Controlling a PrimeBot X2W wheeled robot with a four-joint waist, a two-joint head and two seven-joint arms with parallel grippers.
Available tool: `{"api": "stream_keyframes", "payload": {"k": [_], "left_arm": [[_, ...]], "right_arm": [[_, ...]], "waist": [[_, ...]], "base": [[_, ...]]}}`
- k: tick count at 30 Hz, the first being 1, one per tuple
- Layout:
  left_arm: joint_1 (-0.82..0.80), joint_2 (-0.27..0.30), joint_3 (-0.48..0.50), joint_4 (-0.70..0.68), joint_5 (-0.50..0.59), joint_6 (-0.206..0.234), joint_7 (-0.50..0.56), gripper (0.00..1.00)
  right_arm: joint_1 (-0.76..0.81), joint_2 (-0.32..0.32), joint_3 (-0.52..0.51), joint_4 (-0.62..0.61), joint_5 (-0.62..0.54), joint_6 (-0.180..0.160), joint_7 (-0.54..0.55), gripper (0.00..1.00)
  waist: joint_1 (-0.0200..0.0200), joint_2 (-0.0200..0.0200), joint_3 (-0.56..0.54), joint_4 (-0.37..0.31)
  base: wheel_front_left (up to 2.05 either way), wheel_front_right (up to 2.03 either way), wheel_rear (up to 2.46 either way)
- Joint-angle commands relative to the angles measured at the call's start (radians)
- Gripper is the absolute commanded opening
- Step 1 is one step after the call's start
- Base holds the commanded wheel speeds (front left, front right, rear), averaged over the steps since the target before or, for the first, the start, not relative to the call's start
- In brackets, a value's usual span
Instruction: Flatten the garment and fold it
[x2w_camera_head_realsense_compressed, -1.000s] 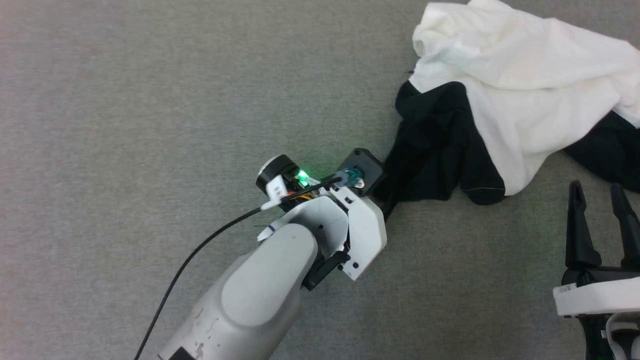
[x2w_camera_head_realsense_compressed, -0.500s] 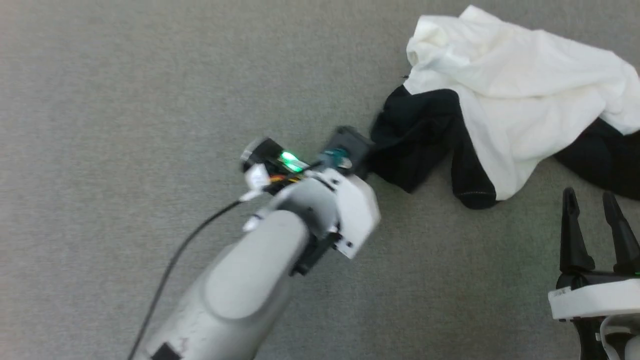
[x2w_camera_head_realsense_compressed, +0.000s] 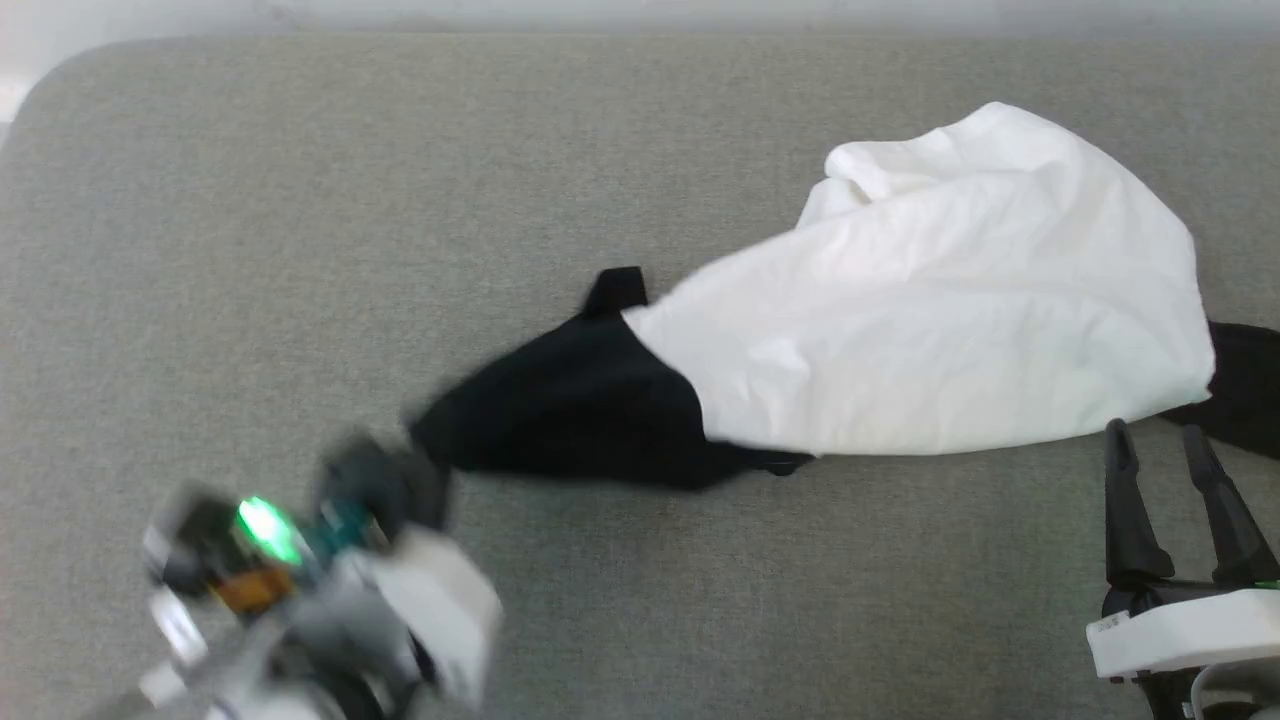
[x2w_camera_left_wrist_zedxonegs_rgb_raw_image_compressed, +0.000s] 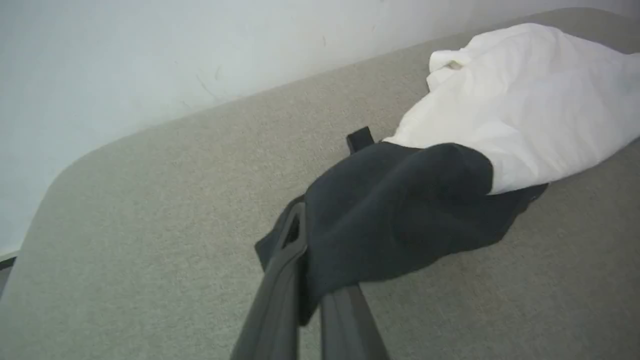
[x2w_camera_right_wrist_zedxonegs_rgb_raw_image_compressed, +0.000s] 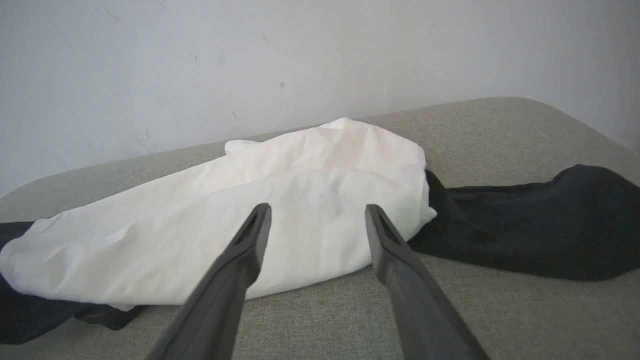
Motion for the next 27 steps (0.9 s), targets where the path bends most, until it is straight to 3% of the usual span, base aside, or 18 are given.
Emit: {"api": "stream_keyframes", "payload": {"k": [1, 4, 8, 9, 10, 11, 14, 22, 27], "left_arm": [[0.077, -0.021, -0.022, -0.022, -0.021, 0.012, -0.011, 0.00], [0.162, -0.069, -0.090, 0.012, -0.074, -0.008, -0.054, 0.00], [0.177, -0.157, -0.187, 0.141, -0.126, -0.067, -0.110, 0.00], [0.171, -0.181, -0.196, 0.170, -0.141, -0.077, -0.128, 0.16], [0.161, -0.196, -0.202, 0.194, -0.146, -0.085, -0.148, 0.49], [0.150, -0.208, -0.202, 0.211, -0.152, -0.092, -0.167, 1.00], [0.121, -0.230, -0.164, 0.215, -0.188, -0.099, -0.218, 1.00], [0.080, -0.182, -0.024, 0.014, -0.331, -0.127, -0.199, 1.00], [0.014, -0.134, 0.029, 0.029, -0.291, -0.115, -0.187, 1.00]], "right_arm": [[0.011, 0.002, -0.001, -0.004, -0.005, -0.001, 0.006, 1.00], [0.012, 0.002, 0.005, -0.007, -0.010, -0.001, 0.017, 1.00], [0.009, 0.002, 0.016, -0.013, -0.016, -0.001, 0.032, 1.00], [0.008, 0.002, 0.018, -0.014, -0.018, -0.001, 0.035, 1.00], [0.009, 0.002, 0.019, -0.016, -0.019, -0.001, 0.039, 1.00], [0.010, 0.002, 0.019, -0.017, -0.021, -0.001, 0.041, 1.00], [0.017, 0.002, 0.015, -0.023, -0.024, -0.001, 0.049, 1.00], [0.022, 0.002, 0.022, -0.028, -0.021, -0.001, 0.059, 1.00], [0.008, 0.002, 0.029, -0.034, -0.019, -0.001, 0.060, 1.00]], "waist": [[0.0002, -0.0001, -0.001, 0.012], [0.0002, -0.0001, 0.003, 0.020], [0.0002, -0.0001, 0.001, 0.029], [0.0002, -0.0001, -0.001, 0.031], [0.0002, -0.0001, -0.003, 0.032], [0.0002, -0.0001, -0.006, 0.033], [0.0002, -0.0001, -0.013, 0.038], [0.0002, -0.0001, -0.013, 0.042], [0.0002, -0.0001, 0.018, 0.040]], "base": [[0.00, 0.00, 0.00], [0.00, 0.00, 0.00], [0.00, 0.00, 0.00], [0.00, 0.00, 0.00], [0.00, 0.00, 0.00], [0.00, 0.00, 0.00], [0.00, 0.00, 0.00], [0.00, 0.00, 0.00], [0.00, 0.00, 0.00]]}}
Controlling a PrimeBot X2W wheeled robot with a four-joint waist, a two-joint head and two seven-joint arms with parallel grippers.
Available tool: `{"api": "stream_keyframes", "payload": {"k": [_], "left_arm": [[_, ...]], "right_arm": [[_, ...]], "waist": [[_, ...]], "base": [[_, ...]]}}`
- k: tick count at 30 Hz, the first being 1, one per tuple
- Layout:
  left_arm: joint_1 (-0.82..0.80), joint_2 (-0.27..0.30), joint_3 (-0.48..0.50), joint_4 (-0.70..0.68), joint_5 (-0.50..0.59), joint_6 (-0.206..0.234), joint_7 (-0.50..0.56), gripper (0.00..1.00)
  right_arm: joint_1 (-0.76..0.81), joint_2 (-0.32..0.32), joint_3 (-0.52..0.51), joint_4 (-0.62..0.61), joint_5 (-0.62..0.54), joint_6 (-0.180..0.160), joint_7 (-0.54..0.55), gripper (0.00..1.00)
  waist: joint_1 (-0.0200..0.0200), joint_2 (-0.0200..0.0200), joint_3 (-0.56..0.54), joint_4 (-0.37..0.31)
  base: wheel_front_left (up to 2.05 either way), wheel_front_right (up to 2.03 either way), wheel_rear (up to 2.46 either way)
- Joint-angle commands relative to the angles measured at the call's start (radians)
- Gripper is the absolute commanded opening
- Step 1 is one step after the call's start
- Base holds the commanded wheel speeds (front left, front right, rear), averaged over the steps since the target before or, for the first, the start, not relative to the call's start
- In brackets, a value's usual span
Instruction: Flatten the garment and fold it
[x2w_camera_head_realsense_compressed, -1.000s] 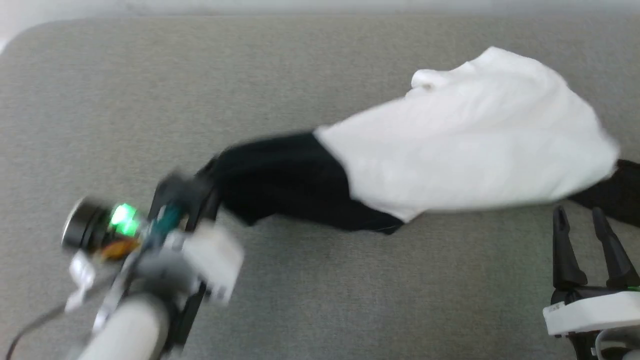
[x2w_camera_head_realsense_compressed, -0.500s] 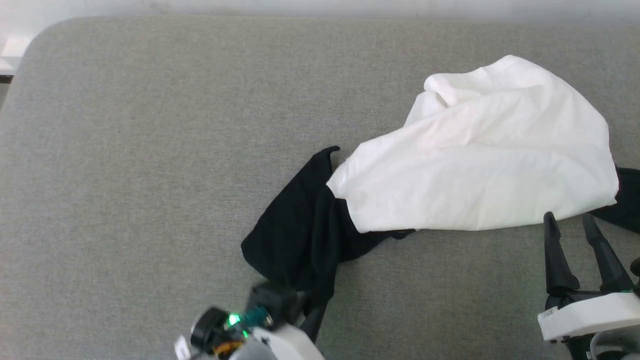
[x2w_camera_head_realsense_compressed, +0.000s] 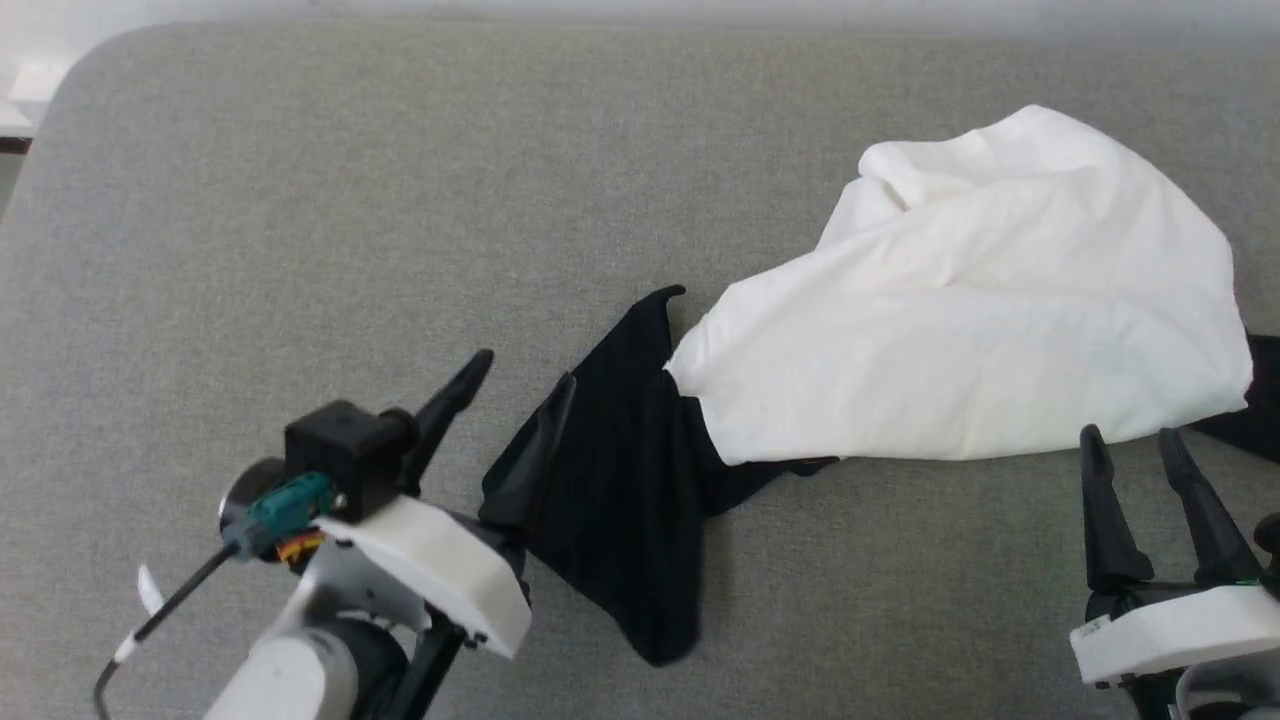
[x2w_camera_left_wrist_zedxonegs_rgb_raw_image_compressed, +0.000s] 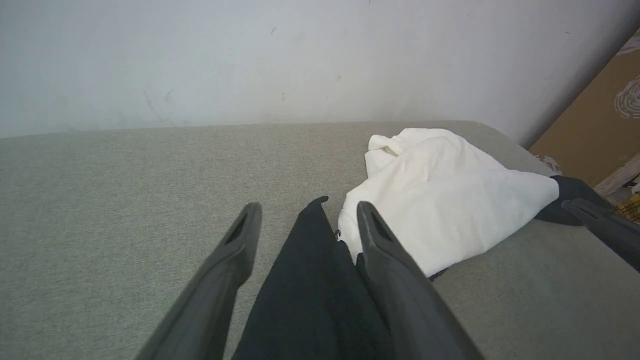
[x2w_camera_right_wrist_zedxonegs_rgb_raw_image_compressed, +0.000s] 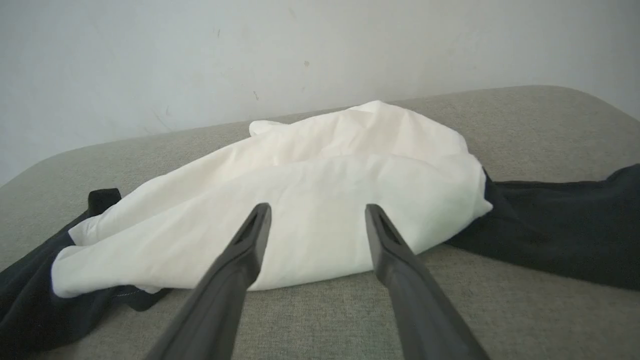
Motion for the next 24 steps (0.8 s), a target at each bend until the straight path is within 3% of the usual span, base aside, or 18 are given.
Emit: {"api": "stream_keyframes", "payload": {"k": [1, 9, 16, 17, 18, 19, 24], "left_arm": [[-0.044, 0.011, -0.002, 0.041, 0.036, 0.001, 0.003, 1.00], [-0.196, 0.015, -0.113, 0.336, 0.094, -0.075, 0.123, 1.00], [-0.280, 0.001, -0.159, 0.543, 0.108, -0.108, 0.184, 1.00], [-0.285, -0.003, -0.162, 0.564, 0.107, -0.111, 0.183, 0.61], [-0.288, -0.009, -0.162, 0.578, 0.100, -0.116, 0.176, 0.08], [-0.288, -0.017, -0.162, 0.586, 0.091, -0.122, 0.167, 0.00], [-0.302, -0.044, -0.136, 0.551, 0.062, -0.122, 0.105, 0.00]], "right_arm": [[-0.013, 0.002, 0.007, -0.007, 0.001, -0.001, 0.006, 1.00], [-0.046, 0.002, 0.017, -0.036, -0.019, -0.001, 0.026, 1.00], [-0.056, 0.002, 0.017, -0.045, -0.023, -0.001, 0.037, 1.00], [-0.056, 0.002, 0.018, -0.045, -0.023, -0.001, 0.037, 1.00], [-0.057, 0.002, 0.019, -0.045, -0.022, -0.001, 0.039, 1.00], [-0.058, 0.002, 0.018, -0.045, -0.021, -0.001, 0.040, 1.00], [-0.049, 0.002, 0.001, -0.045, -0.021, -0.001, 0.041, 1.00]], "waist": [[0.0000, -0.0001, 0.026, -0.004], [0.0000, -0.0001, 0.105, -0.023], [0.0000, -0.0001, 0.135, -0.037], [0.0000, -0.0001, 0.135, -0.039], [0.0000, -0.0001, 0.134, -0.040], [0.0000, -0.0001, 0.132, -0.041], [0.0000, -0.0001, 0.117, -0.021]], "base": [[0.00, 0.00, 0.00], [0.00, 0.00, 0.00], [0.00, 0.00, 0.00], [0.00, 0.00, 0.00], [0.00, 0.00, 0.00], [0.00, 0.00, 0.00], [0.00, 0.00, 0.00]]}}
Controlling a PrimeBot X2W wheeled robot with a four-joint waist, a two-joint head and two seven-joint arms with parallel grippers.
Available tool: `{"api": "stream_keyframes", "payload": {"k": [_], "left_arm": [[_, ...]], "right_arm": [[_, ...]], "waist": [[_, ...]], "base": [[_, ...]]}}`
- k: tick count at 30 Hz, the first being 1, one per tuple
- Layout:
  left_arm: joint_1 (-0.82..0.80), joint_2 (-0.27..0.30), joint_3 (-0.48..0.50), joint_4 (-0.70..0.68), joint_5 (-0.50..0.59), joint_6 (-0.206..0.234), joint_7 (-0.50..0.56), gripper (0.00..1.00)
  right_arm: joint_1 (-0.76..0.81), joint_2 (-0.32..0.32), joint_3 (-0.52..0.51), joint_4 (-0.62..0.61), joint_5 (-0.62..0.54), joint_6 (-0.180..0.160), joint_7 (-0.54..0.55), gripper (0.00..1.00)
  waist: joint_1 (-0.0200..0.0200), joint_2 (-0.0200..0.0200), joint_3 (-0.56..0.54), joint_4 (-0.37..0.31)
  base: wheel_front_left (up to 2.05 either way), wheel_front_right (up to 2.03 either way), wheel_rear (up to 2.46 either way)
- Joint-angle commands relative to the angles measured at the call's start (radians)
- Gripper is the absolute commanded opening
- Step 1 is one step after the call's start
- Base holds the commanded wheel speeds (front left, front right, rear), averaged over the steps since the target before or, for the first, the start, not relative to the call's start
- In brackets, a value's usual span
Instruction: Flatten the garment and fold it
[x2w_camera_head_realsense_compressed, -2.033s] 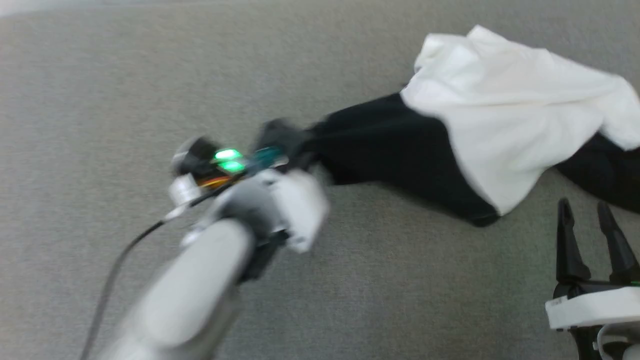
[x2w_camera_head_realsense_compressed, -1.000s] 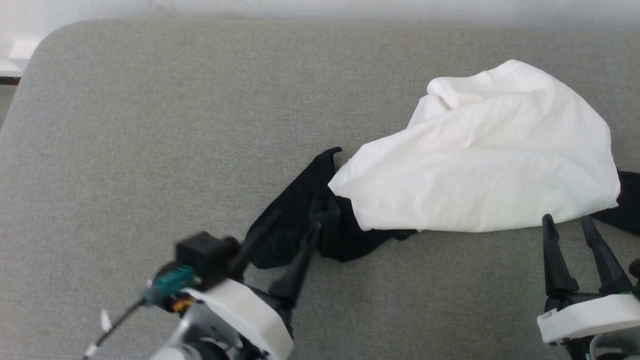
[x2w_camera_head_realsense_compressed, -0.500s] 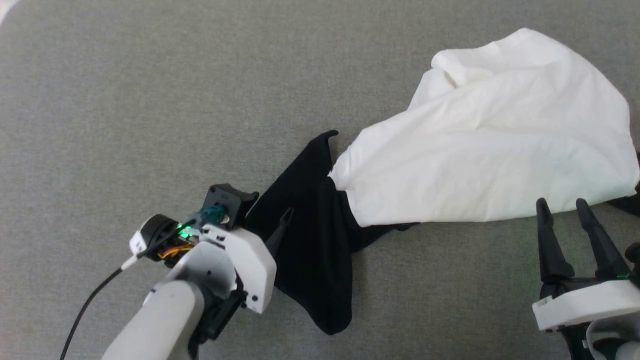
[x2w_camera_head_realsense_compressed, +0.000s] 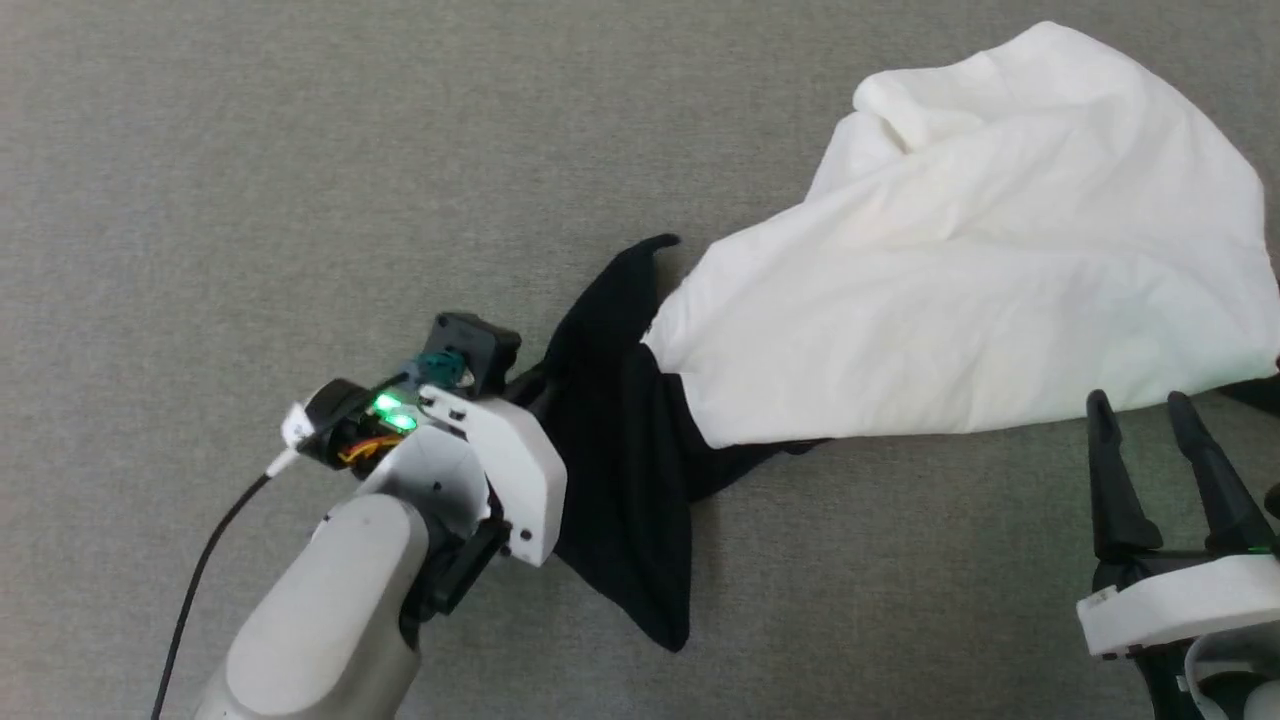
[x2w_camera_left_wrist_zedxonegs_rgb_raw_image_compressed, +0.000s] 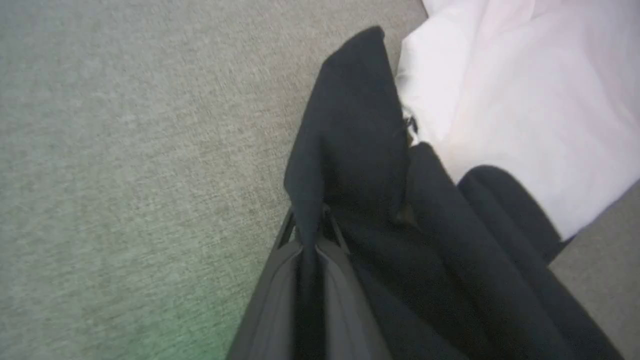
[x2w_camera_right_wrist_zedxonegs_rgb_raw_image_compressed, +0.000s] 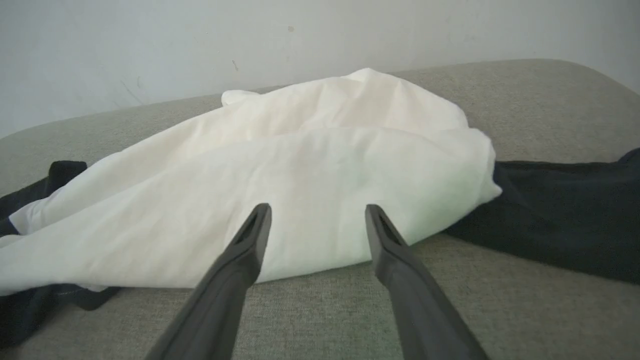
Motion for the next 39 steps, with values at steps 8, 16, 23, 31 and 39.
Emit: {"api": "stream_keyframes", "payload": {"k": [8, 16, 23, 31, 39], "left_arm": [[-0.097, 0.057, 0.193, -0.216, -0.068, 0.070, -0.026, 0.00], [-0.171, 0.219, 0.409, -0.175, -0.084, 0.180, 0.076, 0.00], [-0.140, 0.254, 0.479, -0.006, -0.101, 0.220, 0.078, 0.00], [-0.121, 0.189, 0.476, 0.104, -0.147, 0.207, 0.033, 0.42], [-0.148, 0.185, 0.477, 0.138, -0.161, 0.164, -0.028, 1.00]], "right_arm": [[-0.006, 0.003, 0.007, -0.018, -0.008, -0.001, 0.009, 1.00], [-0.008, 0.003, 0.011, -0.037, -0.017, -0.001, 0.025, 1.00], [-0.026, -0.013, 0.016, -0.053, -0.021, -0.001, 0.037, 1.00], [-0.032, -0.021, 0.030, -0.043, -0.020, -0.001, 0.044, 1.00], [-0.020, -0.019, 0.029, -0.028, -0.022, -0.001, 0.046, 1.00]], "waist": [[-0.0001, -0.0001, -0.030, 0.065], [-0.0001, -0.0001, 0.011, 0.084], [-0.0001, -0.0001, 0.054, 0.077], [-0.0001, -0.0001, 0.056, 0.067], [-0.0001, -0.0001, 0.003, 0.075]], "base": [[0.00, 0.00, 0.00], [0.00, 0.00, 0.00], [0.00, 0.00, 0.00], [0.00, 0.00, 0.00], [0.00, 0.00, 0.00]]}}
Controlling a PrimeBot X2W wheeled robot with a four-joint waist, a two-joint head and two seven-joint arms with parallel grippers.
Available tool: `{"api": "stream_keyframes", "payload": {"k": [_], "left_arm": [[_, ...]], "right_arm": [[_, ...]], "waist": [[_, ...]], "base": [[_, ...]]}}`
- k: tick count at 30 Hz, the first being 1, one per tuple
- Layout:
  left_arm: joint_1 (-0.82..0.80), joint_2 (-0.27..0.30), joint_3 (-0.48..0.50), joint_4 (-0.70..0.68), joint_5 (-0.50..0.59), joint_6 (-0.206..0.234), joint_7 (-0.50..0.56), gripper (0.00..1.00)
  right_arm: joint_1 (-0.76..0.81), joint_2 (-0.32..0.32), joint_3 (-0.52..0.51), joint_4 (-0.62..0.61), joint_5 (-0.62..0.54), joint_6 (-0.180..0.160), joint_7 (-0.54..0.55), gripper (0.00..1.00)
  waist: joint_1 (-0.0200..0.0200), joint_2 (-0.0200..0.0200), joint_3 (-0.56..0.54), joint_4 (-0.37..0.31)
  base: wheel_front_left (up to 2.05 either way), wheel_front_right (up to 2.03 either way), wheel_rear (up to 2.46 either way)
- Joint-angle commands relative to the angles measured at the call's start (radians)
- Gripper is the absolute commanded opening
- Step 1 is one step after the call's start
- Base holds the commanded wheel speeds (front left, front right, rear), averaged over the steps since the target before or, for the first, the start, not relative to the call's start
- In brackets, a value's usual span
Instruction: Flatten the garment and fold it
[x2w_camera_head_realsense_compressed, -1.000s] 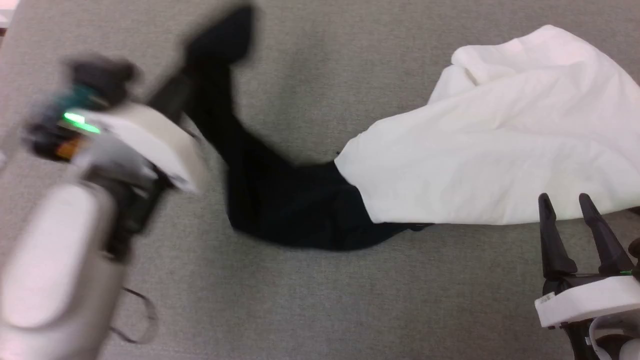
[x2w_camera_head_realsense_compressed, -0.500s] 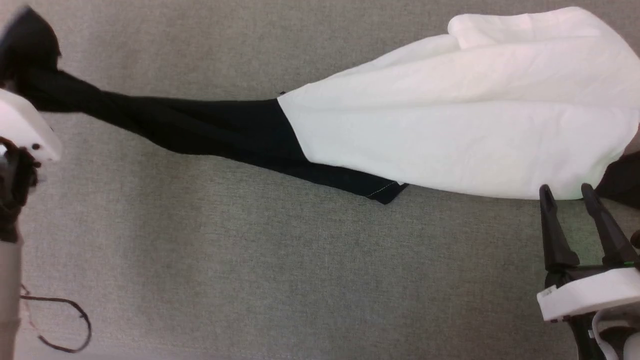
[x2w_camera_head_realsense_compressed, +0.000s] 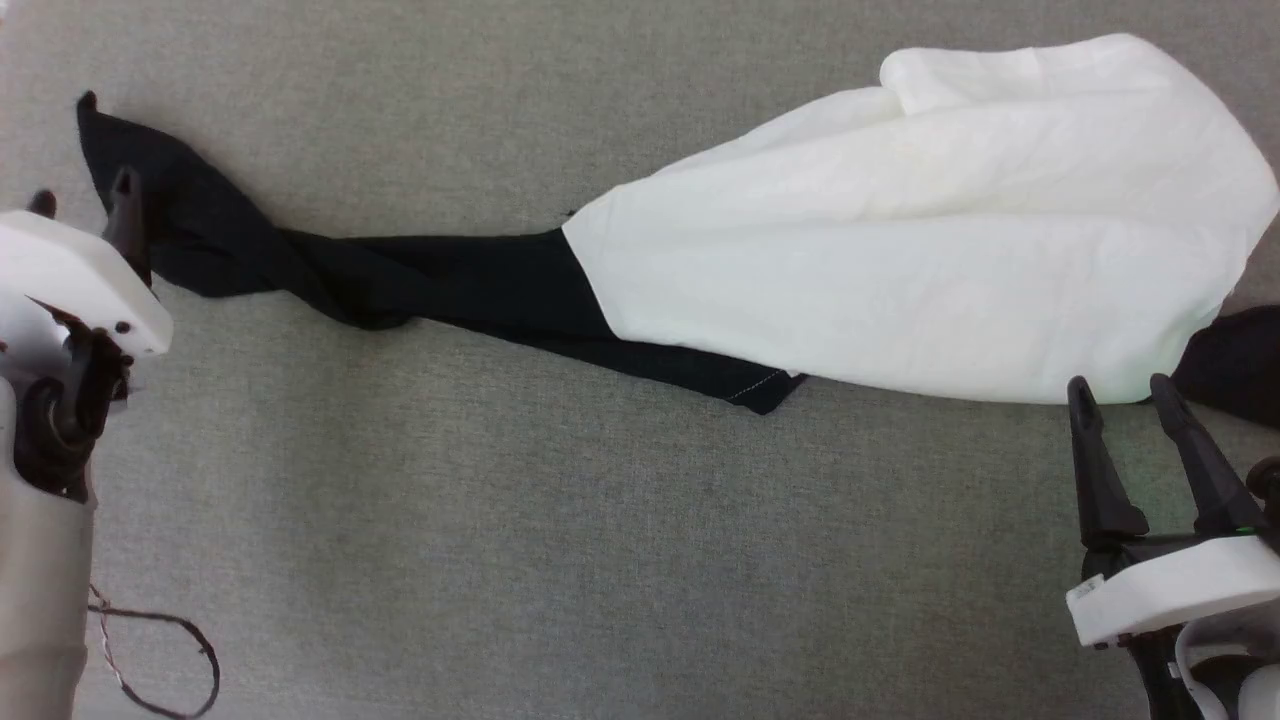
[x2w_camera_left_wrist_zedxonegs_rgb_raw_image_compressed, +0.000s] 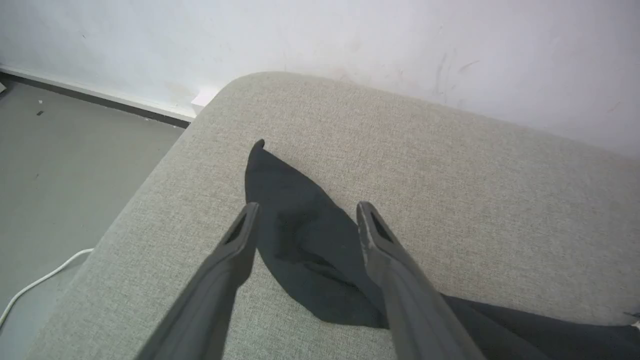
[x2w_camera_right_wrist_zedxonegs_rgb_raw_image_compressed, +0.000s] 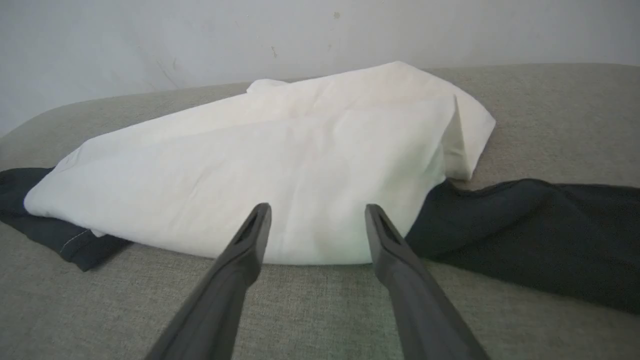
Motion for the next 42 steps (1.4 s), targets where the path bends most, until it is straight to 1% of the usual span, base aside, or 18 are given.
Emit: {"api": "stream_keyframes", "payload": {"k": [1, 4, 7, 8, 12, 15, 17, 19, 21, 23, 26, 29, 32, 36, 37, 38, 42], "left_arm": [[-0.020, 0.010, 0.002, -0.011, 0.000, -0.020, -0.026, 1.00], [-0.022, 0.016, 0.002, -0.064, 0.006, -0.052, -0.089, 1.00], [0.004, -0.011, 0.007, -0.163, 0.007, -0.075, -0.194, 1.00], [0.022, -0.028, 0.001, -0.204, 0.005, -0.085, -0.226, 1.00], [0.133, -0.128, -0.026, -0.378, -0.001, -0.083, -0.358, 1.00], [0.243, -0.198, -0.088, -0.503, 0.027, -0.077, -0.439, 1.00], [0.320, -0.233, -0.119, -0.554, 0.064, -0.057, -0.500, 1.00], [0.400, -0.271, -0.138, -0.588, 0.085, -0.034, -0.550, 1.00], [0.472, -0.292, -0.168, -0.603, 0.120, -0.032, -0.579, 1.00], [0.535, -0.328, -0.188, -0.609, 0.141, -0.025, -0.594, 1.00], [0.602, -0.360, -0.223, -0.600, 0.187, -0.027, -0.601, 1.00], [0.616, -0.395, -0.235, -0.601, 0.208, -0.039, -0.603, 1.00], [0.604, -0.414, -0.239, -0.600, 0.229, -0.057, -0.603, 1.00], [0.583, -0.426, -0.235, -0.599, 0.262, -0.075, -0.603, 1.00], [0.580, -0.428, -0.236, -0.597, 0.274, -0.078, -0.603, 1.00], [0.580, -0.428, -0.236, -0.597, 0.274, -0.078, -0.603, 1.00], [0.574, -0.432, -0.246, -0.586, 0.313, -0.086, -0.603, 1.00]], "right_arm": [[0.001, 0.000, 0.004, 0.004, -0.006, -0.001, -0.001, 1.00], [0.006, 0.004, 0.010, 0.012, -0.004, -0.001, -0.005, 1.00], [0.013, 0.009, 0.015, 0.022, -0.002, -0.001, -0.011, 1.00], [0.017, 0.011, 0.015, 0.024, -0.001, -0.001, -0.012, 1.00], [0.029, 0.016, 0.014, 0.029, 0.003, -0.001, -0.020, 1.00], [0.033, 0.017, 0.011, 0.031, 0.004, -0.001, -0.025, 1.00], [0.035, 0.018, 0.015, 0.032, 0.004, -0.001, -0.028, 1.00], [0.038, 0.019, 0.022, 0.034, 0.006, -0.001, -0.032, 1.00], [0.045, 0.019, 0.023, 0.035, 0.010, -0.001, -0.038, 1.00], [0.052, 0.020, 0.022, 0.037, 0.018, -0.001, -0.041, 1.00], [0.057, 0.020, 0.007, 0.025, 0.020, -0.001, -0.044, 1.00], [0.032, 0.015, 0.007, -0.016, 0.015, -0.001, -0.021, 1.00], [-0.048, -0.033, 0.026, -0.059, 0.042, -0.001, 0.036, 1.00], [-0.221, -0.140, 0.068, -0.078, 0.096, -0.001, 0.164, 1.00], [-0.272, -0.165, 0.082, -0.070, 0.113, -0.001, 0.201, 1.00], [-0.272, -0.165, 0.082, -0.070, 0.113, -0.001, 0.201, 1.00], [-0.474, -0.244, 0.144, 0.025, 0.166, -0.001, 0.369, 1.00]], "waist": [[0.0000, -0.0001, -0.029, 0.006], [0.0000, -0.0001, -0.057, 0.008], [0.0000, -0.0001, -0.082, 0.008], [0.0000, -0.0001, -0.089, 0.008], [0.0000, -0.0001, -0.105, 0.006], [0.0000, -0.0001, -0.110, 0.001], [0.0000, -0.0001, -0.112, -0.007], [0.0000, -0.0001, -0.116, -0.018], [0.0000, -0.0001, -0.118, -0.023], [0.0000, -0.0001, -0.121, -0.026], [0.0000, -0.0001, -0.121, -0.018], [0.0000, -0.0001, -0.110, -0.001], [0.0000, -0.0001, -0.099, 0.015], [0.0000, -0.0001, -0.081, 0.035], [0.0000, -0.0001, -0.075, 0.039], [0.0000, -0.0001, -0.075, 0.039], [0.0000, -0.0001, -0.052, 0.059]], "base": [[0.00, 0.00, 0.00], [0.00, 0.00, 0.00], [0.00, 0.00, 0.00], [0.00, 0.00, 0.00], [0.00, 0.00, 0.00], [0.00, 0.00, 0.00], [0.00, 0.00, 0.00], [0.00, 0.00, 0.00], [0.00, 0.00, 0.00], [0.00, 0.00, 0.00], [0.00, 0.00, 0.00], [0.00, 0.00, 0.00], [0.00, 0.00, 0.00], [0.00, 0.00, 0.00], [0.00, 0.00, 0.00], [0.00, 0.00, 0.00], [0.00, 0.00, 0.00]]}}
